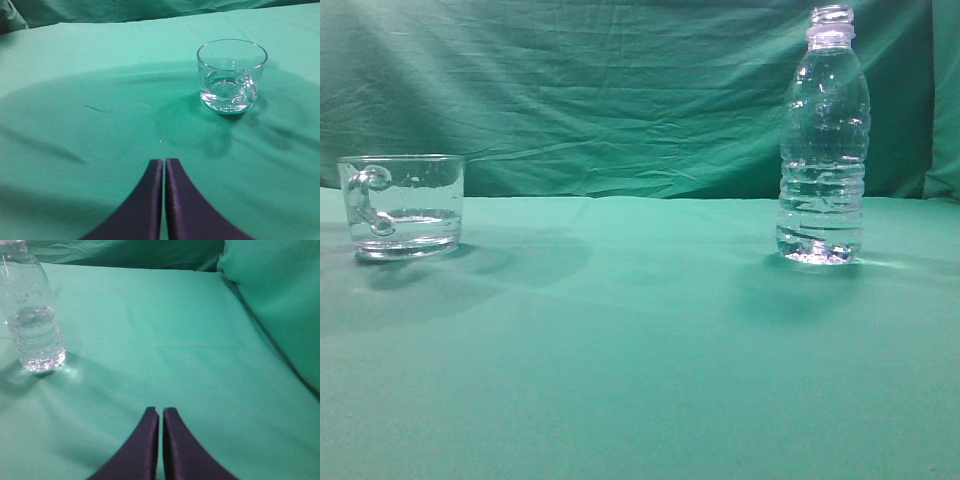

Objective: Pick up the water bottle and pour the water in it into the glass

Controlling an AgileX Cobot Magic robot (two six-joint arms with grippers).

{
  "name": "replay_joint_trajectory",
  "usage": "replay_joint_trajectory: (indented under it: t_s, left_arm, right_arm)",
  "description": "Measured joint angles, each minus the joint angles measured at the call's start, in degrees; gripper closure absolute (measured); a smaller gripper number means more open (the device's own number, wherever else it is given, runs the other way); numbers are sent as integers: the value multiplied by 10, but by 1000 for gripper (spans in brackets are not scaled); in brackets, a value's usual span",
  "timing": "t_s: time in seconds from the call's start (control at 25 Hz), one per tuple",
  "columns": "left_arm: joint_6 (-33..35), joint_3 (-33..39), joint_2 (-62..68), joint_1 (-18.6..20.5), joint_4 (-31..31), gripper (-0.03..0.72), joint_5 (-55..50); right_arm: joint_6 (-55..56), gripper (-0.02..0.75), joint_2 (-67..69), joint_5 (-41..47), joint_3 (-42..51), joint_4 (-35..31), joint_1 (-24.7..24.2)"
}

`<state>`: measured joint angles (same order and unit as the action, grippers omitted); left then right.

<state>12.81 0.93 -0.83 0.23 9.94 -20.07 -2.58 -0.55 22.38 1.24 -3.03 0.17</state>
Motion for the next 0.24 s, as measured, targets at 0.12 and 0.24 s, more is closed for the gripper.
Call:
replay_joint_trajectory:
  t_s: [0.12,0.24]
  left_arm:
    - [0,0,0,0,0,688,0]
    - [0,0,0,0,0,688,0]
  right_arm:
    - [-1,738,0,0,0,0,0]
    - [-1,738,0,0,0,0,0]
